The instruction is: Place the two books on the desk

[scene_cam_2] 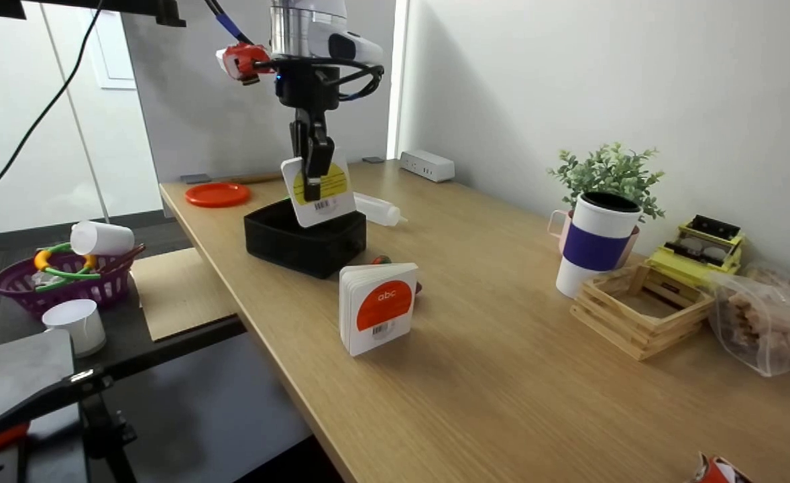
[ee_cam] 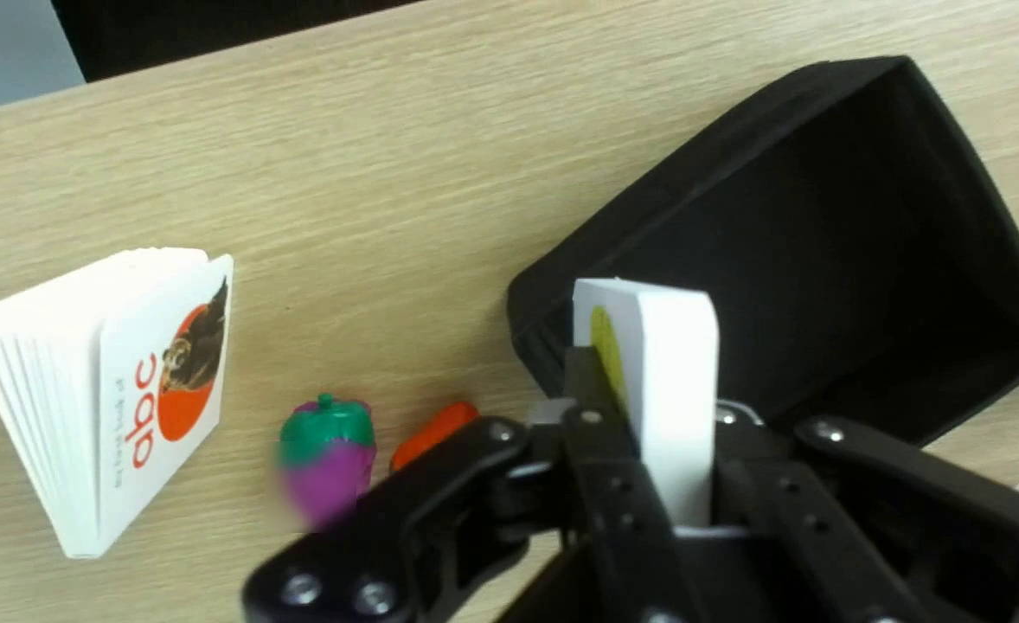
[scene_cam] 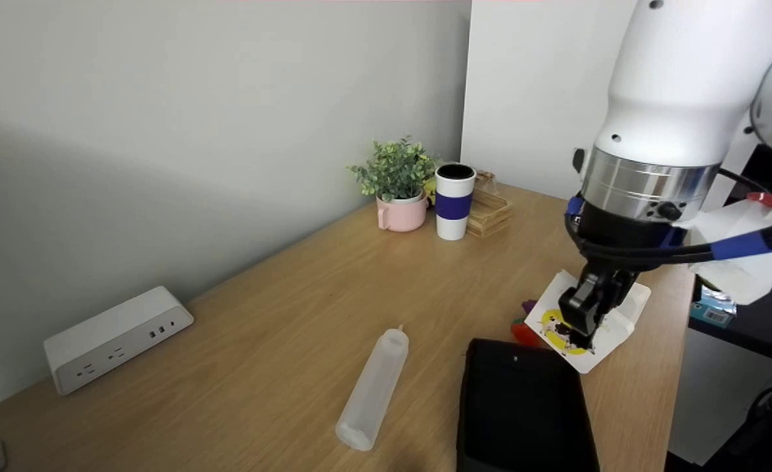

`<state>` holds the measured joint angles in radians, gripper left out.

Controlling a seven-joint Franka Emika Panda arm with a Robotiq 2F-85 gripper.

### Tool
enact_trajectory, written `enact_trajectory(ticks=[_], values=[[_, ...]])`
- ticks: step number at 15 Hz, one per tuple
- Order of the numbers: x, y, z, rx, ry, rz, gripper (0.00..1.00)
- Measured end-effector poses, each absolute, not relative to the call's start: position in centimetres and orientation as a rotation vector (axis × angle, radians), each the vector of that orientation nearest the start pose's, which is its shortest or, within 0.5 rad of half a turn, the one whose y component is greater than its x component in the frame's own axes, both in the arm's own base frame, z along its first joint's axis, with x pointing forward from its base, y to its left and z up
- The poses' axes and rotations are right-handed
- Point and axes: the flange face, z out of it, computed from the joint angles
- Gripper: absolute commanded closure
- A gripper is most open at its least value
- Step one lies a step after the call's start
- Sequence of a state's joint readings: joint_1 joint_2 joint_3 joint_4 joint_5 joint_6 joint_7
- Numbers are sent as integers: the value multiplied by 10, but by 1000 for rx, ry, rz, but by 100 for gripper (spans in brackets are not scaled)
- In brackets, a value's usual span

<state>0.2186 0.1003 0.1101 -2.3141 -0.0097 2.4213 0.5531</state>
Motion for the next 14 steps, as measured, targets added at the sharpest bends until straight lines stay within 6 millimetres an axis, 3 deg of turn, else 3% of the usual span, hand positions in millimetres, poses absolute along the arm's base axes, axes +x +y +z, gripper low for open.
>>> enact_trajectory(ticks=[4,5,9,10,14], values=[[472,142,302,-3063,454,-44,96],[468,138,301,-3039,448,-50,86],[463,137,298,-2994,351,-68,86],[463,138,298,-2994,349,-69,96],[462,138,294,-3028,383,-61,96]])
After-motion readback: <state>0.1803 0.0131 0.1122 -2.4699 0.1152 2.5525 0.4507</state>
